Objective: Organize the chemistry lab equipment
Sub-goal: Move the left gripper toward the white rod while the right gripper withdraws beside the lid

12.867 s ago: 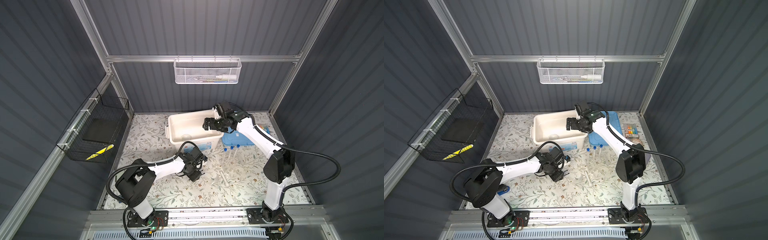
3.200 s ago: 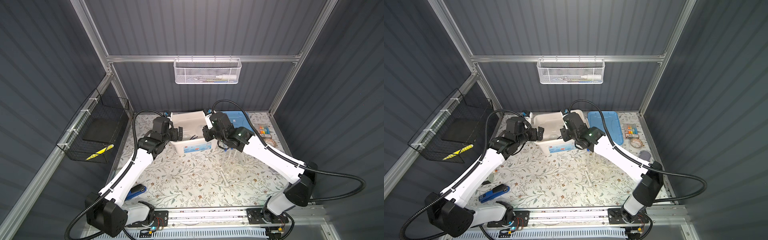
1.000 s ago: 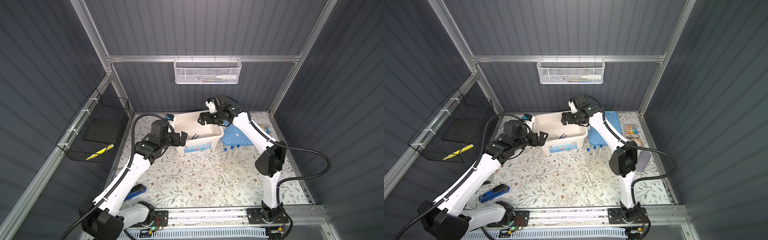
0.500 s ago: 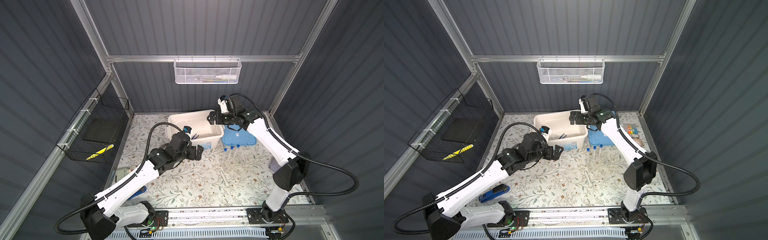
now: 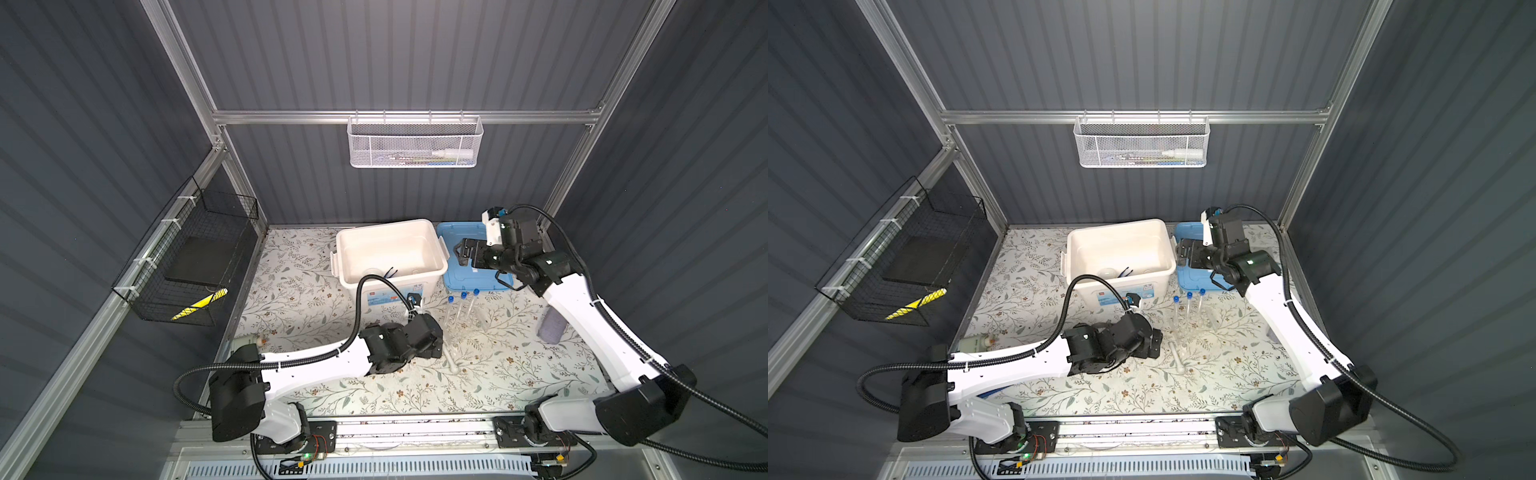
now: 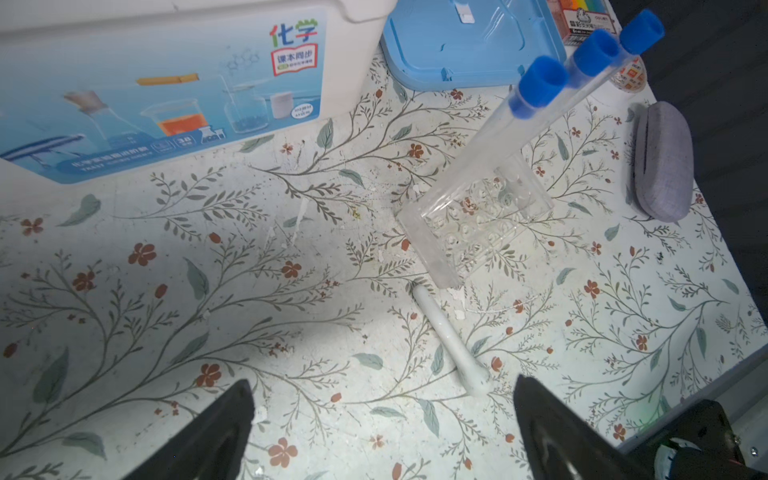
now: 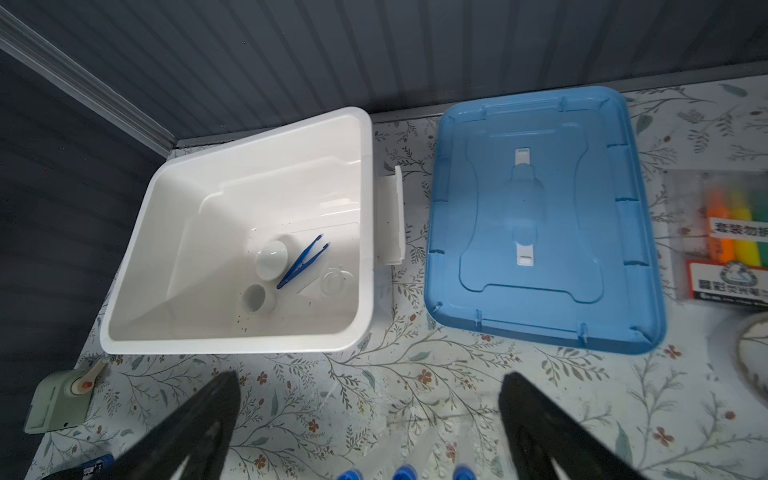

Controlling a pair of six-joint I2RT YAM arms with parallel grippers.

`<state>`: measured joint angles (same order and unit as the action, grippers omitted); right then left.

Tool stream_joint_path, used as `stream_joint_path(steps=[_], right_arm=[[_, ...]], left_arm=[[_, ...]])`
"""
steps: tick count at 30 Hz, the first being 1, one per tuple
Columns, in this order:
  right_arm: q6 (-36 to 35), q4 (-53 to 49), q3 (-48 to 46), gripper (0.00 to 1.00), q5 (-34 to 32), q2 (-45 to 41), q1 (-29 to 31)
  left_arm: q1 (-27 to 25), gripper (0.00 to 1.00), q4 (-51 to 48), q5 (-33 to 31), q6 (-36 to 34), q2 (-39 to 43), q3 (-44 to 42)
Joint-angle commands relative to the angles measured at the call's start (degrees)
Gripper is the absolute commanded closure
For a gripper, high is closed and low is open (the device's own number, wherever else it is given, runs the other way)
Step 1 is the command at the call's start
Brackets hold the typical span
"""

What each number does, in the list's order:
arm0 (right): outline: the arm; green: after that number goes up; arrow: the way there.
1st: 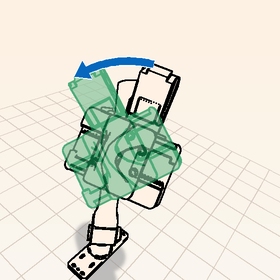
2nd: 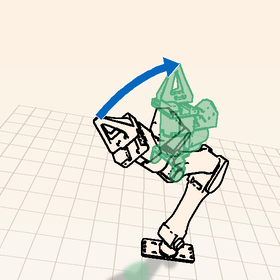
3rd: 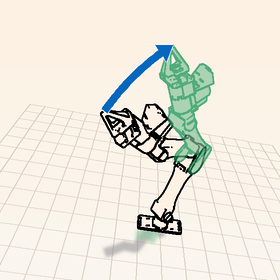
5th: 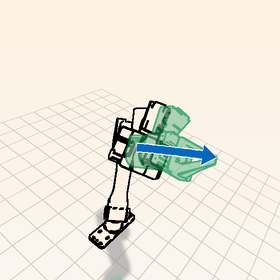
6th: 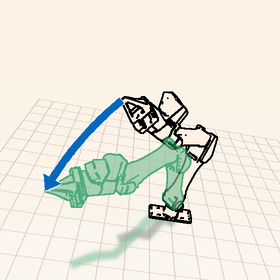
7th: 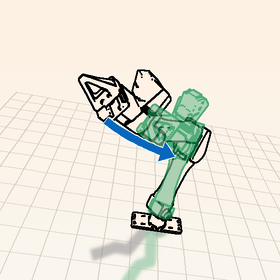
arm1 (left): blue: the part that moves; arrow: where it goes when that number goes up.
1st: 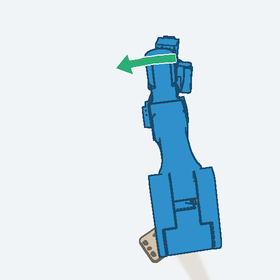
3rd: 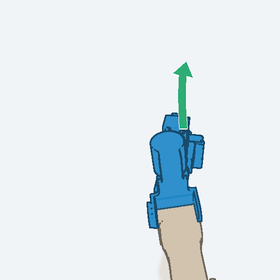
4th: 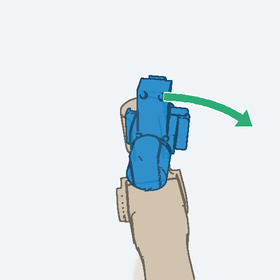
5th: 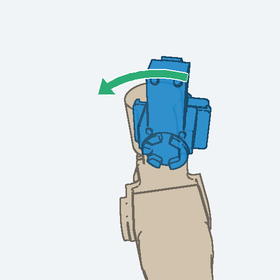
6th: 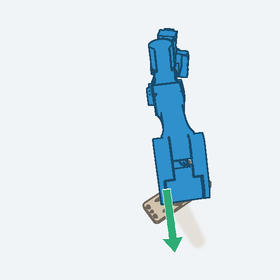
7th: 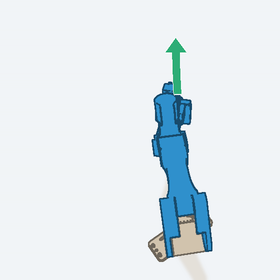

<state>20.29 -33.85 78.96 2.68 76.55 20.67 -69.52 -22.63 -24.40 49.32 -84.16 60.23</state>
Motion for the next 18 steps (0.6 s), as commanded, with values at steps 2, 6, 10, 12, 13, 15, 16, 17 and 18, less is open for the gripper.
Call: stream_joint_path(steps=[2, 6, 10, 12, 13, 15, 16, 17, 18], right_arm=[[-1.6, 0.1, -2.9, 0.01, -0.4, -4.0, -1.1], [-2.5, 0.1, -6.0, 0.01, -0.5, -6.7, -1.6], [-1.3, 1.6, -9.6, 0.01, 0.2, -9.1, -1.9], [-0.7, 2.6, -11.5, 0.01, 0.3, -10.6, -1.9], [-0.5, 2.9, -12.2, 0.01, 0.2, -11.3, -1.9], [-0.1, 3.7, -13.7, 0.01, 0.0, -12.0, -1.9], [0.0, 4.1, -14.5, 0.01, -0.1, -13.7, -1.9], [0.2, 4.3, -15.0, 0.01, -0.3, -14.1, -1.9], [0.5, 4.1, -15.2, 0.01, -0.4, -14.4, -1.9]], left_arm=[[-2.4, 0.01, 0.3, -3.0, 6.3, -3.1, 1.6], [-4.7, 0.01, 1.9, -5.0, 10.6, -4.5, -0.1], [-6.1, 0.0, 5.4, -6.3, 14.7, -4.5, -3.3], [-7.4, 0.0, 5.1, -7.9, 16.1, -5.1, -3.2], [-7.9, 0.0, 4.7, -8.4, 16.7, -5.5, -2.9], [-8.7, 0.0, 4.3, -9.3, 17.9, -6.5, -2.4], [-9.1, 0.0, 4.2, -9.4, 18.6, -6.9, -2.3], [-9.4, 0.0, 4.0, -9.5, 19.6, -7.3, -2.2], [-9.5, 0.0, 3.7, -9.7, 20.6, -7.6, -2.0]])
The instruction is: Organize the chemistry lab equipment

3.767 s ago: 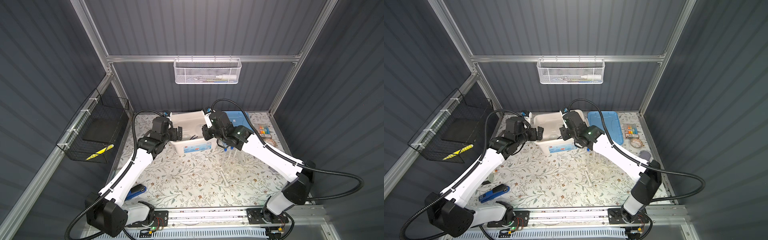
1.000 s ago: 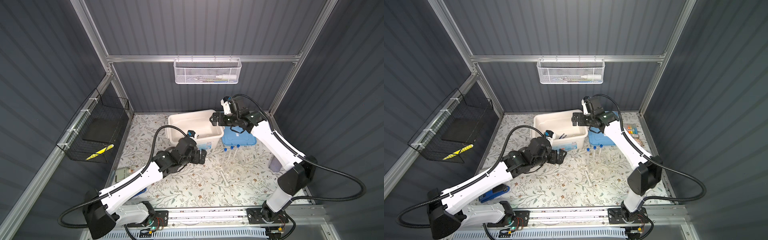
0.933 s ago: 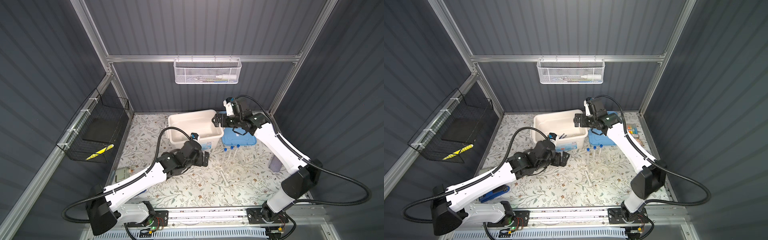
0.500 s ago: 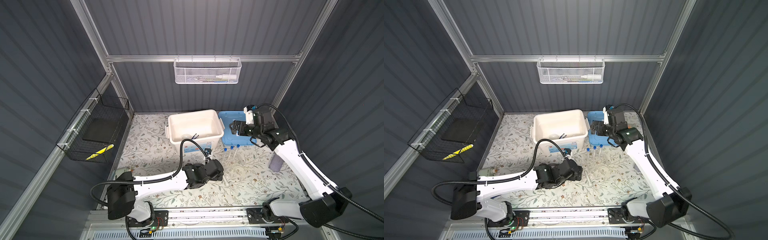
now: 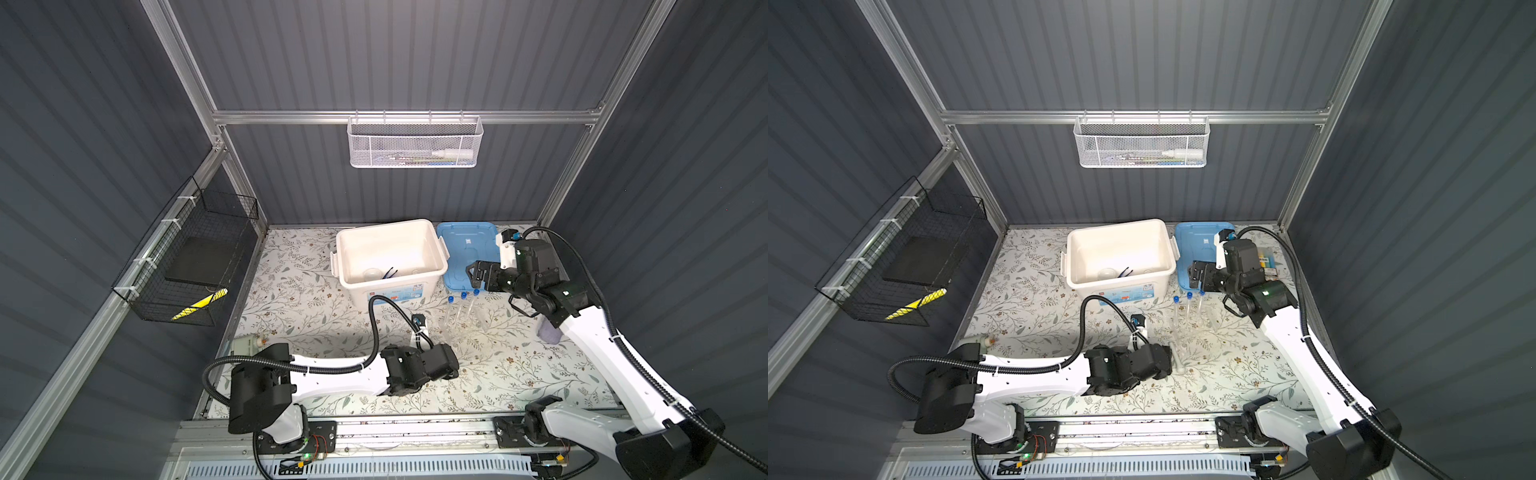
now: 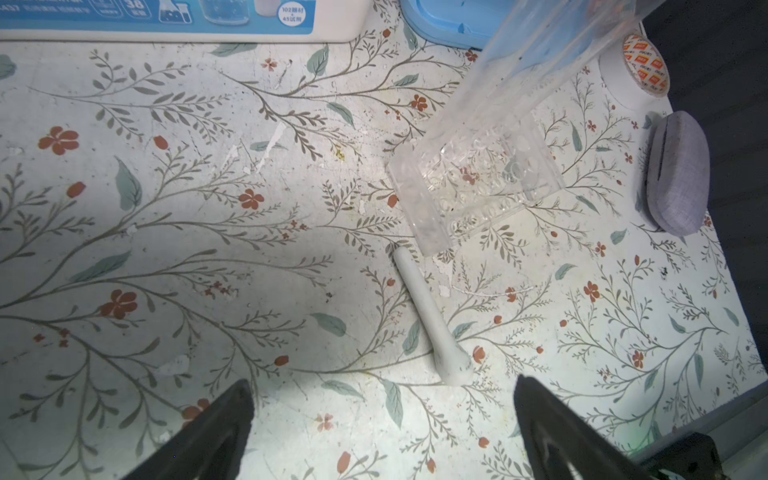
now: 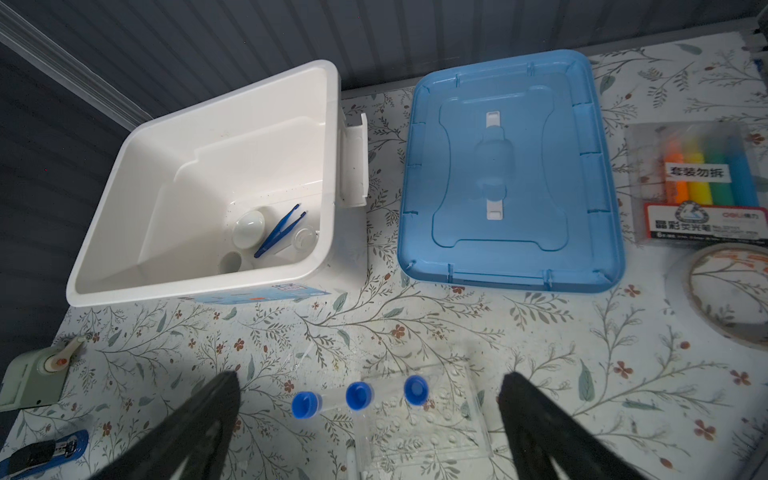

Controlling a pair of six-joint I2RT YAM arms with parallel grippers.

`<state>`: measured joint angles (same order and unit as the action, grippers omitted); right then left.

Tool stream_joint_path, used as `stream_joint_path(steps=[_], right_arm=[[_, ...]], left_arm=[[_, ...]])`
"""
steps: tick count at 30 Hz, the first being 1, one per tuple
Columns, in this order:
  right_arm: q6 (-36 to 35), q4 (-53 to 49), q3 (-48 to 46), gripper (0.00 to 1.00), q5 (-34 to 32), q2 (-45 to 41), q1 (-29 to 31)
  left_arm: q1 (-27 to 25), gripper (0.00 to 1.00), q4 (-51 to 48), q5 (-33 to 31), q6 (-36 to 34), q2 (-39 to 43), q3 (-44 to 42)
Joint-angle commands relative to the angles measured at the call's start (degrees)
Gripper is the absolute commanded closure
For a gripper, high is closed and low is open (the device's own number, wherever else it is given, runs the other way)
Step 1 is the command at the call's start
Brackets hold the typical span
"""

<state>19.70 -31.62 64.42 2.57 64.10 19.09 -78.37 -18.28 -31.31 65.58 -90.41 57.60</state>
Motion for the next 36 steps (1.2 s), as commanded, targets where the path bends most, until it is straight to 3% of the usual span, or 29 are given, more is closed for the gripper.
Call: stream_joint_path(steps=[1, 8, 13, 22, 36], right_arm=[[1.2, 1.6, -0.7, 0.01, -0.6, -2.0, -0.4], [1.3, 0.7, -2.1, 0.01, -2.4, -4.0, -0.4], [0.7, -0.1, -2.4, 0.01, -3.5, -4.2, -0.4], [0.6, -0.9, -4.0, 0.01, -4.9, -5.3, -0.6], [0.8, -0.7, -4.9, 0.01, -4.8, -5.9, -1.2]], left_arm=[[-0.8, 0.0, -1.0, -2.9, 5.2, -1.7, 1.0], [-1.5, 0.0, -7.5, -3.5, 9.6, -4.6, 4.5], [-1.5, 0.0, -3.5, -2.5, 11.1, -4.8, 2.5], [-1.4, 0.04, -6.4, 0.6, 8.5, -11.1, 8.7], [1.3, 0.21, -3.8, 5.3, 6.5, -17.3, 11.9]])
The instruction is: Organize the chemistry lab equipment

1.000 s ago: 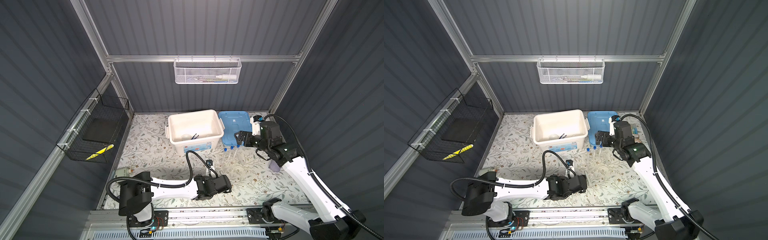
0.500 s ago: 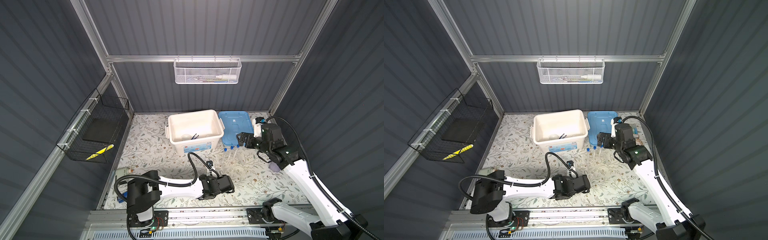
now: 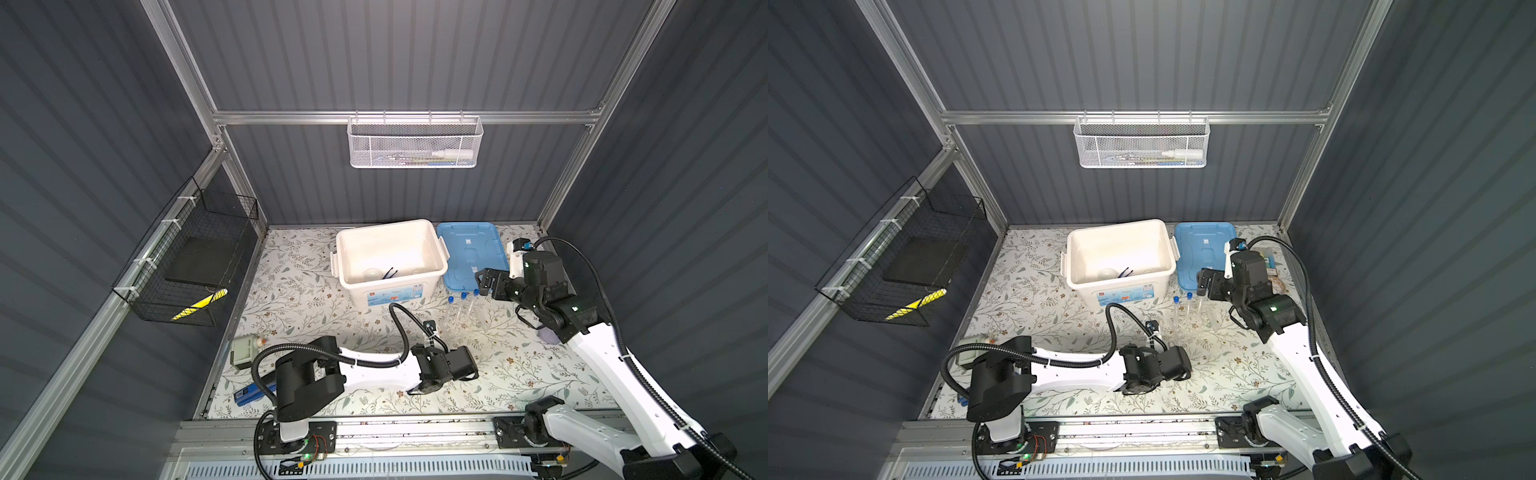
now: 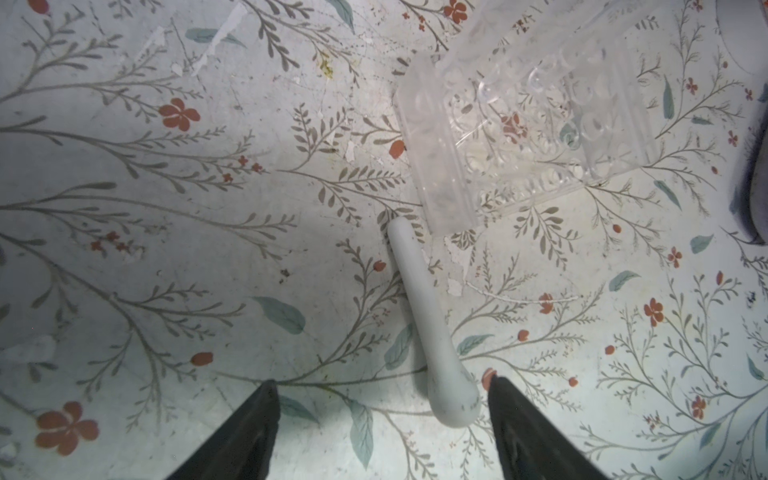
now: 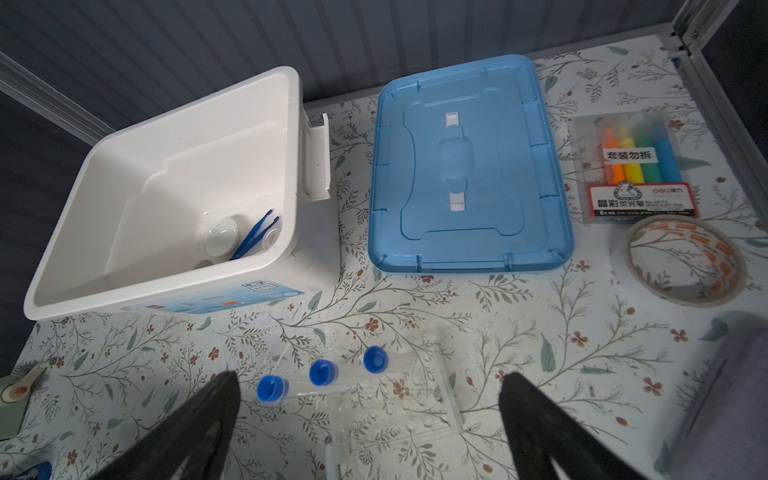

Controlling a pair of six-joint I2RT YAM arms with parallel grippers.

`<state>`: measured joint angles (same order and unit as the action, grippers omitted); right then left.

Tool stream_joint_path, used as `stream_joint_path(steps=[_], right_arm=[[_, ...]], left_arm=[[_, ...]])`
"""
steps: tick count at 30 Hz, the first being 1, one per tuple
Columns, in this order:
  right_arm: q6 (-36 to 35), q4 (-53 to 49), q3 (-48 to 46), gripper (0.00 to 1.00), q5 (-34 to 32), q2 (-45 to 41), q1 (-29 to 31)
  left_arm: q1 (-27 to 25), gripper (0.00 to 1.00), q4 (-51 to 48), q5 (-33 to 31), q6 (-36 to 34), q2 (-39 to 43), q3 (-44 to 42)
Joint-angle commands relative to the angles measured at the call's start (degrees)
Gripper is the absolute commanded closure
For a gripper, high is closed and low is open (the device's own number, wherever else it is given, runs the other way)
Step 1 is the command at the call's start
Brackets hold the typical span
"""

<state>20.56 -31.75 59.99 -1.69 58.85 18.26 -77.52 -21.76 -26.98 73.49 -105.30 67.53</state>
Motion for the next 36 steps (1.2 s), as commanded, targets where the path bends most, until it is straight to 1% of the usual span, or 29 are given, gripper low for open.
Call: stream_joint_path(steps=[1, 6, 13, 19, 27, 30, 33, 36], right_arm=[[-0.1, -0.7, -0.6, 0.01, -0.5, -0.6, -0.4], [-0.2, -1.4, -0.7, 0.01, -0.6, -0.9, -0.8], [-0.7, -2.0, -1.2, 0.01, -0.7, -1.9, -1.5], [-0.6, -2.2, -1.3, 0.01, -0.4, -2.2, -1.9], [-0.2, -1.8, -1.6, 0.01, 0.2, -1.8, -2.4], [-0.3, -1.8, -1.6, 0.01, 0.1, -1.8, -2.5], [-0.4, -1.7, -1.8, 0.01, 0.1, -1.7, -2.8], [-0.3, -1.7, -1.9, 0.01, 0.1, -1.5, -3.0]], left_arm=[[0.6, 0.22, -0.3, 1.2, -1.7, -3.1, 2.5], [1.4, 0.27, 0.7, 2.5, -2.4, -6.0, 3.8], [1.7, 0.3, 1.7, 2.9, -3.0, -8.1, 5.0], [1.9, 0.41, 0.7, 2.0, -0.8, -6.5, 2.7], [2.2, 0.59, -2.4, 1.1, 0.4, -5.0, 0.7], [2.2, 0.65, -2.0, 0.3, 1.5, -4.0, -1.0], [2.4, 0.68, -2.3, -0.6, 1.9, -2.4, -2.6], [2.5, 0.69, -2.5, -0.9, 2.4, -1.0, -4.4]])
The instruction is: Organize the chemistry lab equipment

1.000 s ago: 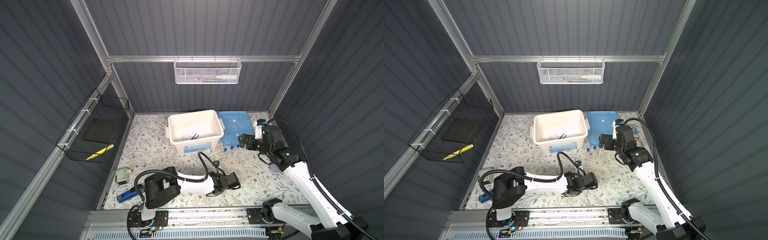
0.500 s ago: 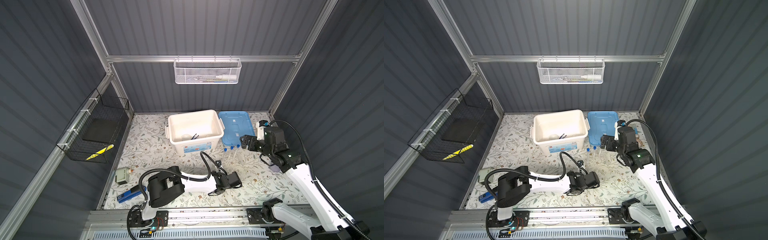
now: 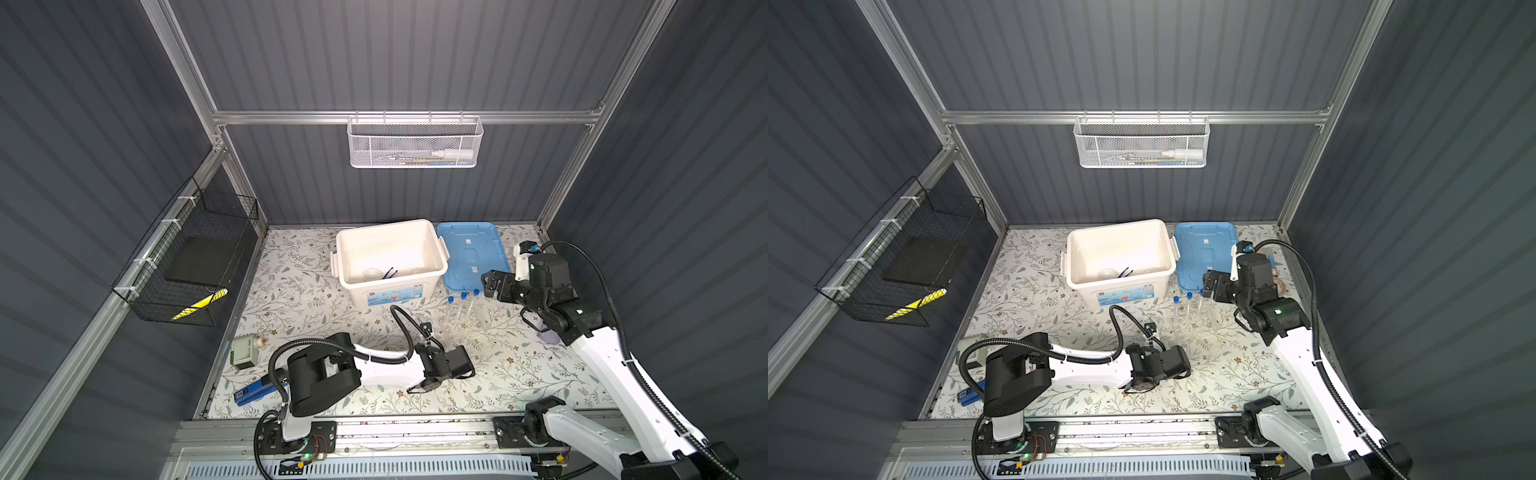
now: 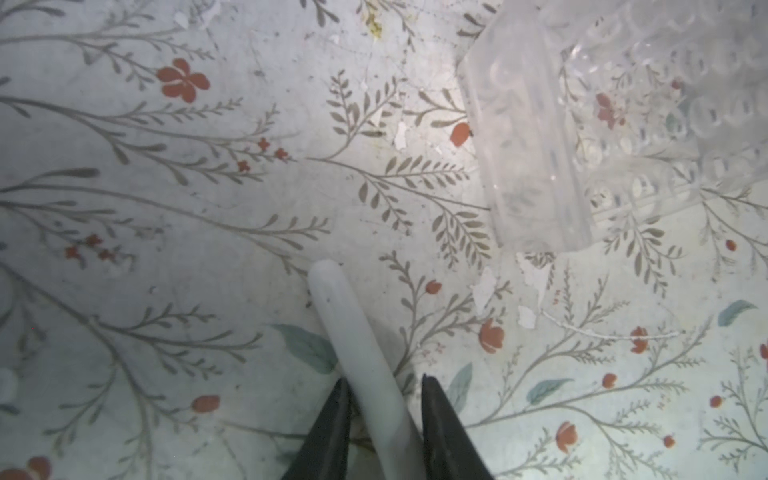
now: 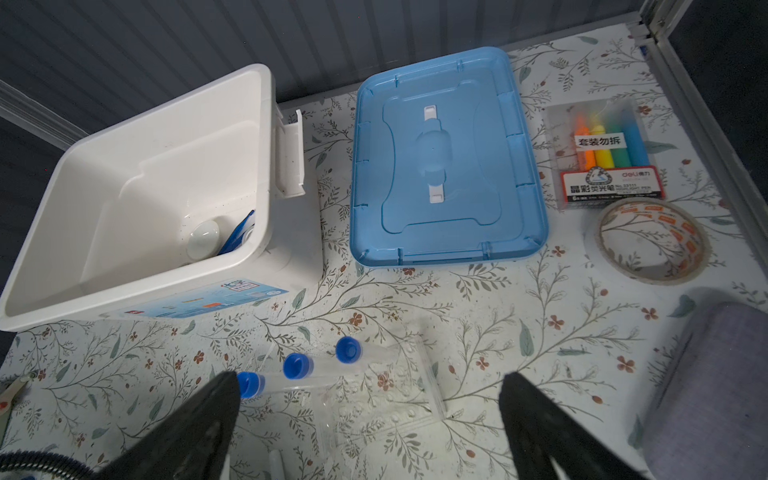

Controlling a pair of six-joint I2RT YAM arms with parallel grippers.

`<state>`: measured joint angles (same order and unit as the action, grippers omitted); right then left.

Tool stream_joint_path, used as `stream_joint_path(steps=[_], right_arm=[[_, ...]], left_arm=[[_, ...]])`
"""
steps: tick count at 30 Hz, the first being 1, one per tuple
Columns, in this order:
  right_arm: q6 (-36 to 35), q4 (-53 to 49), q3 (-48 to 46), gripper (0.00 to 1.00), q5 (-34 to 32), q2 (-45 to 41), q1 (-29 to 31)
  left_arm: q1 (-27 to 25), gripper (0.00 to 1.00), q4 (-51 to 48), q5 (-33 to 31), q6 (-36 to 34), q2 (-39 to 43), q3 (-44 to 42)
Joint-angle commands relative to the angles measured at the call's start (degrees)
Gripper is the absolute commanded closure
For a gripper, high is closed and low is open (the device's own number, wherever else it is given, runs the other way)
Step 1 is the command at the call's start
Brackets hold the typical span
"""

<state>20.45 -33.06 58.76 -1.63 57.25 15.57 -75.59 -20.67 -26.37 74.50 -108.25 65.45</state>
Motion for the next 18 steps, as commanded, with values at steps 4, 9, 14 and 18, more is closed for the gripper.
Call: stream_joint_path(steps=[4, 9, 14, 18], right_arm=[[-0.1, -0.2, -0.9, 0.01, 0.4, 0.2, -0.5], [-0.1, -0.1, -1.0, 0.01, 0.5, 0.4, -0.8], [0.1, 0.0, -1.0, 0.01, 0.9, 0.7, -1.0], [0.3, 0.0, -1.1, 0.01, 1.0, 0.8, -1.1]], left_arm=[[0.7, 0.73, -4.1, -2.7, 2.3, 4.2, -4.4], [1.7, 0.74, -5.5, -3.8, 2.7, 7.3, -7.4], [3.3, 0.75, -7.7, -5.3, 2.2, 11.1, -10.2], [5.2, 0.74, -9.6, -6.2, -0.4, 14.0, -12.5]])
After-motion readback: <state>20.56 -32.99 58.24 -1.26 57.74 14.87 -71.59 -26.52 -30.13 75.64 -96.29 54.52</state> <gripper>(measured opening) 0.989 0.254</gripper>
